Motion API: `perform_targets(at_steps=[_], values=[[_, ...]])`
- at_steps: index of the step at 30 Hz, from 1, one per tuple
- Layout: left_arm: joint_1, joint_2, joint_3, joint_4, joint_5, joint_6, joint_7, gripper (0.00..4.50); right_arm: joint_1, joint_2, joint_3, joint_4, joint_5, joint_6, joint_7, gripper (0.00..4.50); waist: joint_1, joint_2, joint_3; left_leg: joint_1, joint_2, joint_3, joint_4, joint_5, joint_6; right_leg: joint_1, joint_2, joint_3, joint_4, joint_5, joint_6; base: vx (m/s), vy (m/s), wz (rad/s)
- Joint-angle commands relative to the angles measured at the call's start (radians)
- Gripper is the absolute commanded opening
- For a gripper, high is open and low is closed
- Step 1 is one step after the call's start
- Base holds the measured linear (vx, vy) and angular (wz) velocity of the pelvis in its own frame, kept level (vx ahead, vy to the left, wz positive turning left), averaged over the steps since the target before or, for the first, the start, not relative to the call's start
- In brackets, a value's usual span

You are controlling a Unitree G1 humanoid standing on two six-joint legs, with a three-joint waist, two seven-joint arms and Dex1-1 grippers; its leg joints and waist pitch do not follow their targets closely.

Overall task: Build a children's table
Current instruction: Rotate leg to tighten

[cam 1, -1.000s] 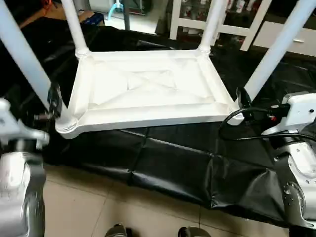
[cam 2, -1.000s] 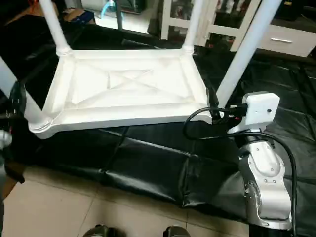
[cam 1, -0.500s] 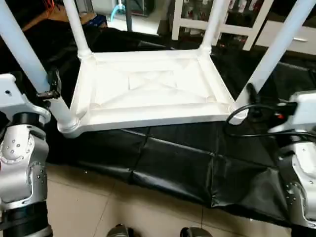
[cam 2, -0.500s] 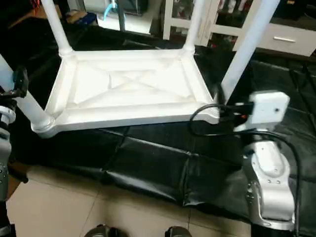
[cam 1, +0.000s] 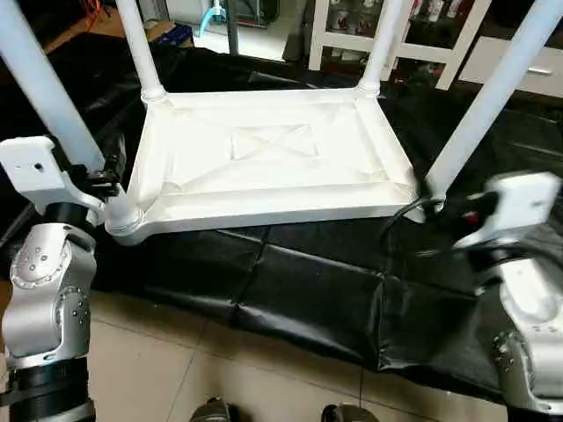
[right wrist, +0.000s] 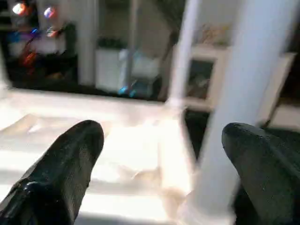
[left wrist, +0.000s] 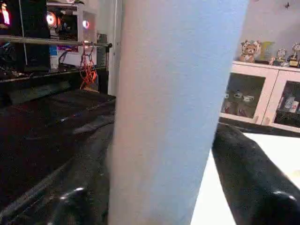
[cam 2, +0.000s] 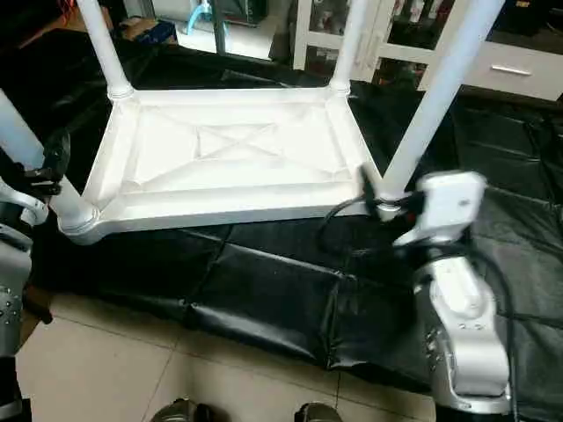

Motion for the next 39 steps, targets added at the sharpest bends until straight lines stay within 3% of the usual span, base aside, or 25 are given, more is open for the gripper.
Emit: perform_targets(at_steps=[1, 5, 7, 10, 11, 12, 14, 16, 19, 21, 23, 26, 31, 35, 37, 38, 39], values=[[-0.024, -0.006, -0.044, 0.008, -0.004, -0.005, -0.039, 2.94, 0.03, -0.018, 0.028, -0.018, 0.046, 0.074, 0.048, 4.5, -0.003, 0.012, -0.066, 0.022, 0.033, -0.005, -0.093, -0.148, 0.002, 0.034, -0.027, 0.013, -0.056, -0.018, -0.207, 0.0, 0.0, 0.0], [-0.058, -0.024, -0.087, 0.032, -0.004, -0.019, -0.081, 2.72, 0.09, -0.058, 0.094, -0.051, 0.1, 0.162, 0.149, 4.5, 0.01, 0.018, -0.067, 0.025, 0.039, -0.005, -0.095, -0.168, -0.004, 0.03, -0.03, 0.014, -0.057, -0.032, -0.211, 0.0, 0.0, 0.0], [-0.07, -0.028, -0.099, 0.044, -0.002, -0.026, -0.091, 2.54, 0.107, -0.074, 0.115, -0.068, 0.121, 0.183, 0.185, 4.5, 0.018, 0.016, -0.066, 0.029, 0.041, -0.002, -0.096, -0.185, -0.007, 0.026, -0.03, 0.014, -0.061, -0.046, -0.202, 0.0, 0.0, 0.0], [-0.099, -0.044, -0.123, 0.07, -0.012, -0.041, -0.123, 2.46, 0.138, -0.098, 0.148, -0.103, 0.145, 0.206, 0.233, 4.5, 0.02, 0.013, -0.064, 0.022, 0.042, -0.002, -0.099, -0.19, -0.014, 0.028, -0.035, 0.015, -0.061, -0.061, -0.195, 0.0, 0.0, 0.0], [-0.127, -0.059, -0.15, 0.096, -0.023, -0.053, -0.164, 2.22, 0.155, -0.108, 0.17, -0.121, 0.148, 0.212, 0.257, 4.5, 0.019, 0.013, -0.063, 0.019, 0.041, -0.002, -0.1, -0.195, -0.013, 0.03, -0.035, 0.015, -0.065, -0.078, -0.189, 0.0, 0.0, 0.0], [-0.127, -0.059, -0.15, 0.096, -0.023, -0.053, -0.164, 2.16, 0.155, -0.108, 0.17, -0.121, 0.148, 0.212, 0.257, 4.5, 0.021, 0.013, -0.065, 0.025, 0.041, 0.0, -0.098, -0.196, -0.015, 0.025, -0.034, 0.016, -0.065, -0.077, -0.187, 0.0, 0.0, 0.0], [-0.15, -0.07, -0.173, 0.117, -0.03, -0.069, -0.209, 2.08, 0.159, -0.106, 0.173, -0.128, 0.146, 0.221, 0.256, 4.5, 0.019, 0.013, -0.066, 0.018, 0.042, -0.002, -0.099, -0.182, -0.016, 0.03, -0.037, 0.015, -0.063, -0.066, -0.188, 0.0, 0.0, 0.0], [-0.179, -0.085, -0.19, 0.132, -0.047, -0.084, -0.253, 1.97, 0.155, -0.094, 0.167, -0.132, 0.148, 0.222, 0.244, 4.5, 0.018, 0.015, -0.064, 0.02, 0.042, 0.001, -0.1, -0.189, -0.019, 0.025, -0.036, 0.015, -0.065, -0.077, -0.192, 0.0, 0.0, 0.0], [-0.219, -0.111, -0.221, 0.14, -0.07, -0.095, -0.31, 1.95, 0.151, -0.085, 0.16, -0.136, 0.152, 0.224, 0.23, 4.5, 0.02, 0.014, -0.071, 0.02, 0.041, 0.004, -0.093, -0.14, -0.017, 0.028, -0.037, 0.014, -0.057, -0.012, -0.203, 0.0, 0.0, 0.0], [-0.252, -0.132, -0.251, 0.148, -0.082, -0.105, -0.358, 1.95, 0.155, -0.092, 0.161, -0.141, 0.152, 0.228, 0.231, 4.5, 0.02, 0.015, -0.079, 0.015, 0.039, 0.004, -0.082, -0.038, 0.006, 0.034, -0.033, 0.011, -0.041, 0.138, -0.225, 0.0, 0.0, 0.0], [-0.279, -0.145, -0.282, 0.169, -0.083, -0.123, -0.41, 1.93, 0.159, -0.097, 0.162, -0.143, 0.151, 0.228, 0.233, 4.5, 0.021, 0.011, -0.081, 0.011, 0.034, 0.007, -0.075, 0.025, 0.033, 0.038, -0.031, 0.01, -0.035, 0.224, -0.239, 0.0, 0.0, 0.0], [-0.299, -0.156, -0.307, 0.188, -0.084, -0.141, -0.468, 1.93, 0.165, -0.099, 0.16, -0.145, 0.145, 0.224, 0.232, 4.5, 0.021, 0.014, -0.077, 0.012, 0.037, 0.01, -0.077, -0.009, 0.049, 0.037, -0.034, 0.01, -0.039, 0.195, -0.258, 0.0, 0.0, 0.0], [-0.313, -0.174, -0.317, 0.198, -0.105, -0.138, -0.525, 1.92, 0.163, -0.079, 0.129, -0.147, 0.121, 0.194, 0.186, 4.5, 0.018, 0.011, -0.074, 0.009, 0.041, 0.01, -0.077, -0.02, 0.069, 0.042, -0.04, 0.011, -0.039, 0.169, -0.284, 0.0, 0.0, 0.0], [-0.283, -0.163, -0.329, 0.175, -0.11, -0.125, -0.551, 1.91, 0.114, -0.044, 0.031, -0.113, 0.093, 0.161, 0.068, 4.5, 0.015, 0.015, -0.071, 0.013, 0.042, 0.013, -0.078, -0.026, 0.076, 0.038, -0.038, 0.012, -0.041, 0.125, -0.292, 0.0, 0.0, 0.0], [-0.265, -0.143, -0.318, 0.185, -0.089, -0.138, -0.542, 1.91, 0.098, -0.041, -0.006, -0.1, 0.078, 0.148, 0.027, 4.5, 0.013, 0.009, -0.07, 0.013, 0.041, 0.014, -0.078, -0.015, 0.077, 0.037, -0.036, 0.012, -0.041, 0.122, -0.286, 0.0, 0.0, 0.0], [-0.258, -0.133, -0.31, 0.19, -0.08, -0.142, -0.534, 1.91, 0.092, -0.042, -0.017, -0.093, 0.065, 0.141, 0.01, 4.5, 0.013, 0.013, -0.07, 0.014, 0.041, 0.015, -0.078, -0.013, 0.078, 0.037, -0.036, 0.012, -0.041, 0.12, -0.283, 0.0, 0.0, 0.0], [-0.247, -0.114, -0.299, 0.198, -0.057, -0.155, -0.517, 1.9, 0.086, -0.04, -0.033, -0.082, 0.052, 0.136, -0.017, 4.5, 0.011, 0.005, -0.07, 0.013, 0.04, 0.017, -0.078, -0.01, 0.08, 0.038, -0.034, 0.012, -0.042, 0.125, -0.279, 0.0, 0.0, 0.0]])
